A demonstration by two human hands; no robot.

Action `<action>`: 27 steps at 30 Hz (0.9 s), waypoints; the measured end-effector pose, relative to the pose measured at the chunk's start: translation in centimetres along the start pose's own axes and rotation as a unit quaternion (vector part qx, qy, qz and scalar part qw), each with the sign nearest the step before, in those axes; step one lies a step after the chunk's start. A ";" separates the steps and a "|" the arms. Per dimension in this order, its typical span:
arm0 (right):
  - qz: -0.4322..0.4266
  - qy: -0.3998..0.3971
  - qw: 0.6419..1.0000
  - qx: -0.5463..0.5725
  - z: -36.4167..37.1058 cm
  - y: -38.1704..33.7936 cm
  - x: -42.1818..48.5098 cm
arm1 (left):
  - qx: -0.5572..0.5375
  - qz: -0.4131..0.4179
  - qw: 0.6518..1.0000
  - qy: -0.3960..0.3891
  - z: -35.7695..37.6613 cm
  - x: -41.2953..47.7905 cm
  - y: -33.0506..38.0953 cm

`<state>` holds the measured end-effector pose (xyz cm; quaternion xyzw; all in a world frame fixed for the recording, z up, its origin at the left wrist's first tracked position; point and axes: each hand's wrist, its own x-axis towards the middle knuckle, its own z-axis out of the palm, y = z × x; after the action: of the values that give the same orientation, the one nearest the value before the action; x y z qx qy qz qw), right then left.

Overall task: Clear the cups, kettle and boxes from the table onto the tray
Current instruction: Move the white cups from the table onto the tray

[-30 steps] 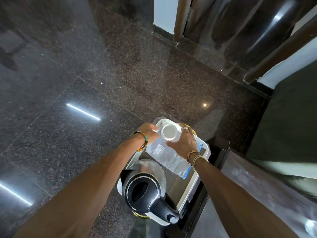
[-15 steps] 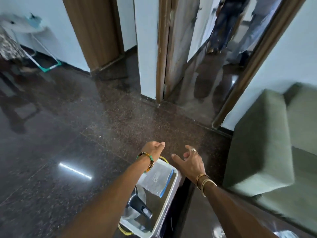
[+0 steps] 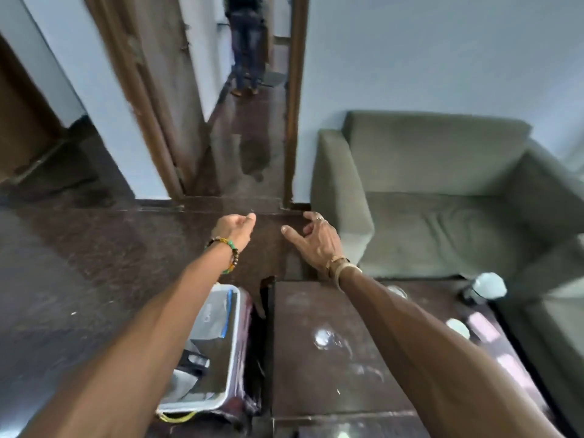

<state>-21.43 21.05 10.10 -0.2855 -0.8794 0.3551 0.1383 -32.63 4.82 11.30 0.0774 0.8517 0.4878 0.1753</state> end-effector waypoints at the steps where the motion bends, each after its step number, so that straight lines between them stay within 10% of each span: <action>1: 0.010 0.004 1.000 0.000 -0.5 0.8 -0.8 | -0.006 -0.002 1.000 -0.013 0.8 -0.6 -0.2; 27: 0.315 0.287 0.905 0.007 -27.0 31.8 -30.0 | 0.054 0.077 0.929 -0.359 38.8 -27.1 8.2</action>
<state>27.40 36.37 5.71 -0.6358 -0.6638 0.2892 0.2675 6.70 32.02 6.40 0.3221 0.7482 0.3928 0.4268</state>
